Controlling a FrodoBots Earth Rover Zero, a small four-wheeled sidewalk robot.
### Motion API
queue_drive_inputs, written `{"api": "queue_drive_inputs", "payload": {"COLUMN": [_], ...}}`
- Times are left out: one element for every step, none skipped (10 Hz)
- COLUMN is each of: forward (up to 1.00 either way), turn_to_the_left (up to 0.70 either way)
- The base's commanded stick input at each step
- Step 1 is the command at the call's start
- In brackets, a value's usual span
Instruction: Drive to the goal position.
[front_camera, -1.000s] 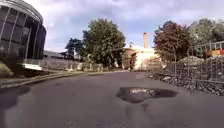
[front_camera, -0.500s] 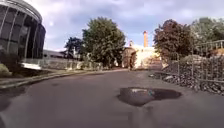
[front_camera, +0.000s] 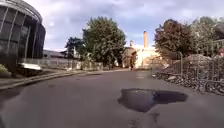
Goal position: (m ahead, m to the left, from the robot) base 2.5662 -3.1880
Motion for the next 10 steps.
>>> {"api": "queue_drive_inputs", "payload": {"forward": [0.45, 0.45, 0.45, 0.45, 0.45, 0.45, 0.45, 0.45, 0.45, 0.45], "turn_to_the_left": [0.25, 0.0, 0.0, 0.0, 0.0, 0.0, 0.0, 0.0, 0.0, 0.0]}}
